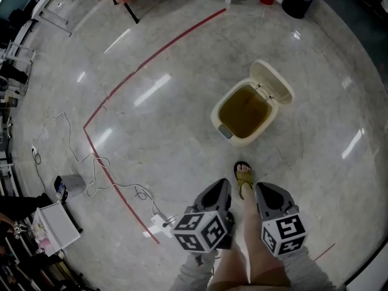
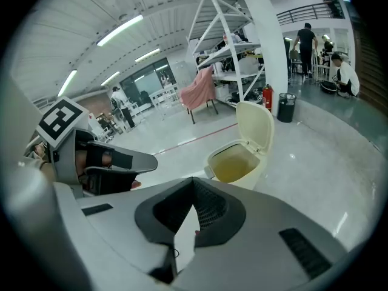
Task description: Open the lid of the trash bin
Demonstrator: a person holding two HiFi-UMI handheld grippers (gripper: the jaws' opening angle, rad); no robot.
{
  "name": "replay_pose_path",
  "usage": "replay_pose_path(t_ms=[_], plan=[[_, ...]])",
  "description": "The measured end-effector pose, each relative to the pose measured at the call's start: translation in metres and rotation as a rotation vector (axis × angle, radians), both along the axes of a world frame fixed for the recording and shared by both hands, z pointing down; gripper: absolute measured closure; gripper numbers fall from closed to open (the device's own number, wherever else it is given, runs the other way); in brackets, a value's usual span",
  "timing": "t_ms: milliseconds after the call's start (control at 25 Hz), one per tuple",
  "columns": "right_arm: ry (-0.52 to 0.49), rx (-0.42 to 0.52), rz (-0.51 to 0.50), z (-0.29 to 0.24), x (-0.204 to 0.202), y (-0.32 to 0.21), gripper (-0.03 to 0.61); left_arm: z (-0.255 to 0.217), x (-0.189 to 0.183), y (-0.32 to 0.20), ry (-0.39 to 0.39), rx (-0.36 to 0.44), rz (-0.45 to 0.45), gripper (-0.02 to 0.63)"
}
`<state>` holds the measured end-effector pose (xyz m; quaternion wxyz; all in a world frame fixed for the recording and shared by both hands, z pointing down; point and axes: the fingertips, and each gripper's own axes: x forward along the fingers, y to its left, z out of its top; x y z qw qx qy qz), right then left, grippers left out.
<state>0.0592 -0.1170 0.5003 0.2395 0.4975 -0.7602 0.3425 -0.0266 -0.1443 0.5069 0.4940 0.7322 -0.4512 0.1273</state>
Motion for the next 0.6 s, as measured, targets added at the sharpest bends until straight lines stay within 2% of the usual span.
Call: replay_pose_path(t_ms=[600], plan=[[-0.009,0.008,-0.008,-0.0073,-0.0003,-0.0033,0.581,-0.0014,0.0001,-0.0069,0.003,0.0,-0.018,0.607]])
